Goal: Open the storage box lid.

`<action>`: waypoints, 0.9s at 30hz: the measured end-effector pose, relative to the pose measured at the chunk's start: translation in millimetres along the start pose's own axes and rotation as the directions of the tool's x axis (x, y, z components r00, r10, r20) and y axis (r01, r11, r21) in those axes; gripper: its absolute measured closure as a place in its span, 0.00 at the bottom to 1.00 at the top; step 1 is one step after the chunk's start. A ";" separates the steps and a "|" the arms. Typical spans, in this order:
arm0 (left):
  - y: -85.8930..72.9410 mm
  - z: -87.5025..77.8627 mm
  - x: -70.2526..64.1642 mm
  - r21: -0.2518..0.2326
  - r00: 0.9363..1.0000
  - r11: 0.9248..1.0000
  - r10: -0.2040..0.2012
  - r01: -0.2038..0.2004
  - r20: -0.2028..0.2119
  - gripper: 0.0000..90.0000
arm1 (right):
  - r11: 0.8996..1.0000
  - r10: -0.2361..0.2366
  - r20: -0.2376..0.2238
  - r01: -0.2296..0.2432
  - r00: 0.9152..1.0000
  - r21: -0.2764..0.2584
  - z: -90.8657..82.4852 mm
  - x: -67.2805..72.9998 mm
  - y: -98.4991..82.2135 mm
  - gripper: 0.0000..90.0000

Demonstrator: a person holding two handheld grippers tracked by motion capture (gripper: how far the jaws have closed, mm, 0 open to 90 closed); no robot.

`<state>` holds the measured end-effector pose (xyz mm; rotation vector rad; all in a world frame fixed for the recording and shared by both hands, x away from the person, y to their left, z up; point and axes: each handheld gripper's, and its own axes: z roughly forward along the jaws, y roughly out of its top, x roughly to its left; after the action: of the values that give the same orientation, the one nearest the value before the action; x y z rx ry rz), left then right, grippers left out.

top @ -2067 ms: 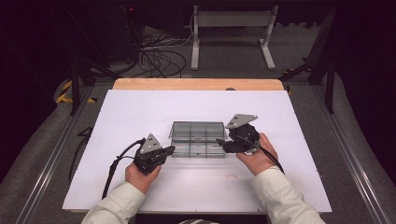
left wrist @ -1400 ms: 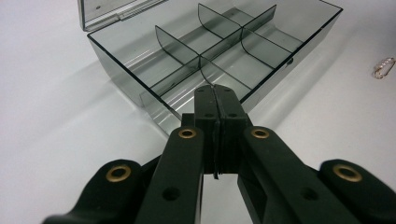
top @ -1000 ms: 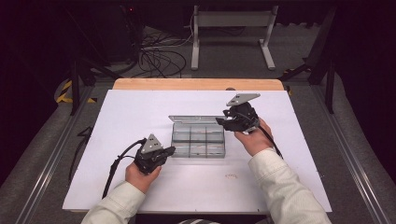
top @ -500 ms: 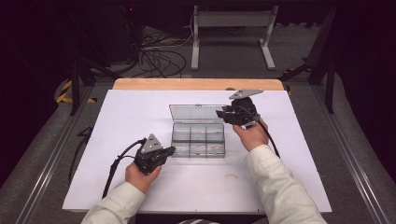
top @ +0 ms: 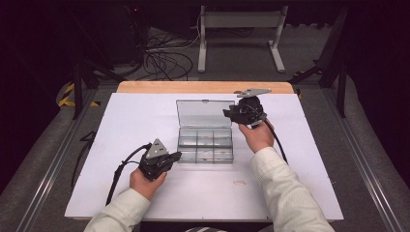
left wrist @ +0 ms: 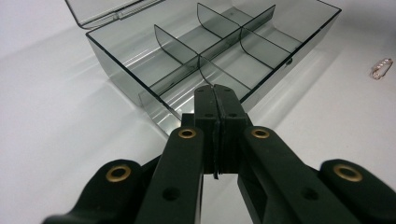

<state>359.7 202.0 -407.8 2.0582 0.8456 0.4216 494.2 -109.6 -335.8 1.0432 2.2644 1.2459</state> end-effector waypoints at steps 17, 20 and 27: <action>0.0 0.0 0.2 0.000 1.000 1.000 -0.003 0.003 0.004 0.99 | 0.999 0.034 -0.008 -0.034 0.999 0.000 15.9 -5.1 -0.5 0.50; 0.0 0.1 0.2 0.000 1.000 1.000 -0.003 0.003 0.004 0.99 | 0.999 0.042 -0.019 -0.042 0.999 -0.006 20.6 -7.6 -1.5 0.46; 0.4 0.7 0.7 -0.002 1.000 1.000 0.004 -0.004 0.003 0.98 | 0.998 0.060 -0.008 -0.060 0.998 0.008 33.5 -13.1 1.3 0.41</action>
<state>360.7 201.9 -407.9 2.0591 0.8388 0.4208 523.7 -99.6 -353.6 1.1190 2.2612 1.2687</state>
